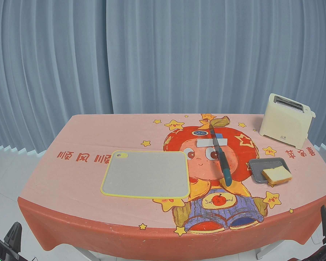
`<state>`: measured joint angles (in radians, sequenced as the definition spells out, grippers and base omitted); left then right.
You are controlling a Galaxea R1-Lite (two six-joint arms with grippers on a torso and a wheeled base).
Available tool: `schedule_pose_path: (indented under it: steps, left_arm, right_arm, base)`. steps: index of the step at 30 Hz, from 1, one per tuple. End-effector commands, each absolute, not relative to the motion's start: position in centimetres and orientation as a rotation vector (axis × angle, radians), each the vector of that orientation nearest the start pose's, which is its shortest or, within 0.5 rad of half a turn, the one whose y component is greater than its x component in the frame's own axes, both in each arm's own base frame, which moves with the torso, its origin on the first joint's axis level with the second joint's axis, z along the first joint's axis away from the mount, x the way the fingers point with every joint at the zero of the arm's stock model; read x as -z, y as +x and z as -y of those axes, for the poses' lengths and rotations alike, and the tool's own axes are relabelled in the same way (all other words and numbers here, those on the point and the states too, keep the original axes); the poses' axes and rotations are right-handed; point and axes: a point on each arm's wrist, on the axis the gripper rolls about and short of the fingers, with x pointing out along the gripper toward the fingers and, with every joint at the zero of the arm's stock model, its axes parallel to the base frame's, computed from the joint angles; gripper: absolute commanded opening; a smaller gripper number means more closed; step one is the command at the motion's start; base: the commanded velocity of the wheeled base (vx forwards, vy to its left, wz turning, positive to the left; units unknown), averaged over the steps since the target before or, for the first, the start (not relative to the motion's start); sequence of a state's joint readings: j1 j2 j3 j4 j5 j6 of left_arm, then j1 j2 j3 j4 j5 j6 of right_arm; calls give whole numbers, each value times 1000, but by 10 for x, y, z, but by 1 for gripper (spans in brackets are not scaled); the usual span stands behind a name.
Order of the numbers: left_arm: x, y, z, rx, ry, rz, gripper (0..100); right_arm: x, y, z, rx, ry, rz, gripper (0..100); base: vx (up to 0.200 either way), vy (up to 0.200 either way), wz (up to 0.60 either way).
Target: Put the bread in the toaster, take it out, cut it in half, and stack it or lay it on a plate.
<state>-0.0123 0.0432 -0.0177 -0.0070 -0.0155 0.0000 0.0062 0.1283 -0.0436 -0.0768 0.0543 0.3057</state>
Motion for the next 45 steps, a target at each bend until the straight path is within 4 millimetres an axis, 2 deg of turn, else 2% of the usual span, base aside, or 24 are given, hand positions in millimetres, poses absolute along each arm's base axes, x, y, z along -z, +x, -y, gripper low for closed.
schedule_pose_path:
  steps: [1,13,26,45]
  left_arm:
    - [-77,-19,0,28,0,-37,0]
    - [-77,-19,0,28,0,-37,0]
    - [-77,-19,0,28,0,-37,0]
    - [-77,-19,0,28,0,-37,0]
  right_arm:
    - [-100,-7,-1,-65,355,-95,100]
    - [-92,-4,-3,-126,467,-173,100]
    - [-95,8,-5,-180,779,-349,100]
    - [-88,12,-7,-218,1034,-527,100]
  base:
    - [0,0,0]
    - [0,0,0]
    - [0,0,0]
    - [0,0,0]
